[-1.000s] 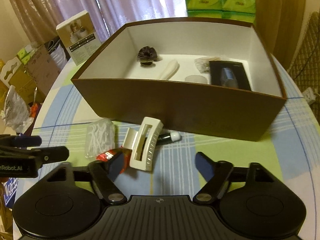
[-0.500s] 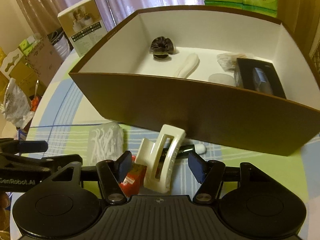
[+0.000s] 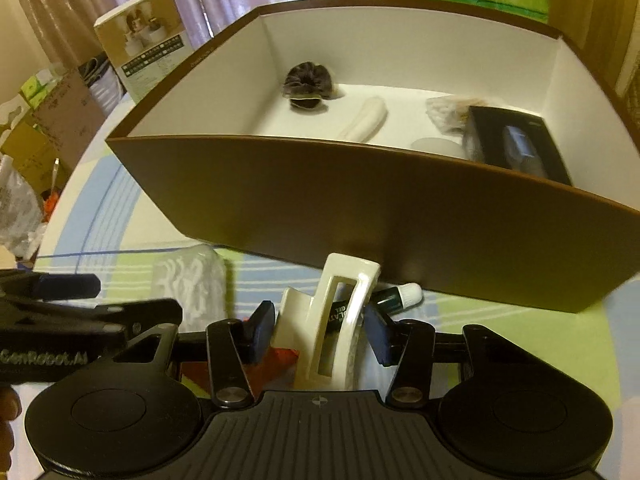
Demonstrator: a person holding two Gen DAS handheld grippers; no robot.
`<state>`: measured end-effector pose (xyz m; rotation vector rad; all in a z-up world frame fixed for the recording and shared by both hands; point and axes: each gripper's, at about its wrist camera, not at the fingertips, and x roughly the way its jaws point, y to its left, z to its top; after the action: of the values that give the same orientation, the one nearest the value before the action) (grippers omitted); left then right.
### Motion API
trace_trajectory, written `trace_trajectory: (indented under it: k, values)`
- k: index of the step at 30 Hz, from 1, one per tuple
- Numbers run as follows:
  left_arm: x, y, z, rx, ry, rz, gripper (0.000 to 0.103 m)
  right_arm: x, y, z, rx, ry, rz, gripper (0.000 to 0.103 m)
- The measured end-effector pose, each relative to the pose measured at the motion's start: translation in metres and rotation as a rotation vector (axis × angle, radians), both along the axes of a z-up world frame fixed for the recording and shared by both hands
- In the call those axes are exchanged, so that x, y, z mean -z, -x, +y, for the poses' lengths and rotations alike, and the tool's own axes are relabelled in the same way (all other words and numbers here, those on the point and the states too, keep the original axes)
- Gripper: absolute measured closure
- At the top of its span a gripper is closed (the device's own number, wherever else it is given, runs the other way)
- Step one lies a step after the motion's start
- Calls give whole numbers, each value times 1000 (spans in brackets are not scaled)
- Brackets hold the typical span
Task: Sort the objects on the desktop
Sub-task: 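Grasp clear floss pick box with left tool while right tool grasps white claw clip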
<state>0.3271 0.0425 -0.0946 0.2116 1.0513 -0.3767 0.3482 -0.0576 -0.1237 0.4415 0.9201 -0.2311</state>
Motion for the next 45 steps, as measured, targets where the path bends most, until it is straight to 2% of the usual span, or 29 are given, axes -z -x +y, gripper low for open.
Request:
trace_trajectory:
  k: [8, 14, 17, 21, 25, 30, 37, 45]
  values:
    - [19, -7, -15, -1, -23, 12, 12, -1, 31, -28, 87, -17, 23, 57]
    - [36, -13, -20, 8, -47, 22, 27, -1, 54, -43, 106, -23, 40, 57]
    - [38, -15, -15, 16, -28, 37, 45, -2, 64, -46, 97, -21, 48, 57]
    - [35, -11, -2, 48, -31, 15, 50, -2, 75, -46, 94, -23, 52, 57]
    - [32, -3, 14, 63, -69, 7, 51, -3, 81, -49, 98, -20, 58, 57]
    - [31, 5, 29, 56, -79, 27, 50, -2, 81, -49, 98, -17, 54, 57]
    - [38, 1, 17, 38, -98, -4, 47, 7, 75, -44, 90, 3, 85, 57]
    - [40, 1, 11, 52, -116, -31, 48, 11, 70, -42, 96, 14, 100, 57]
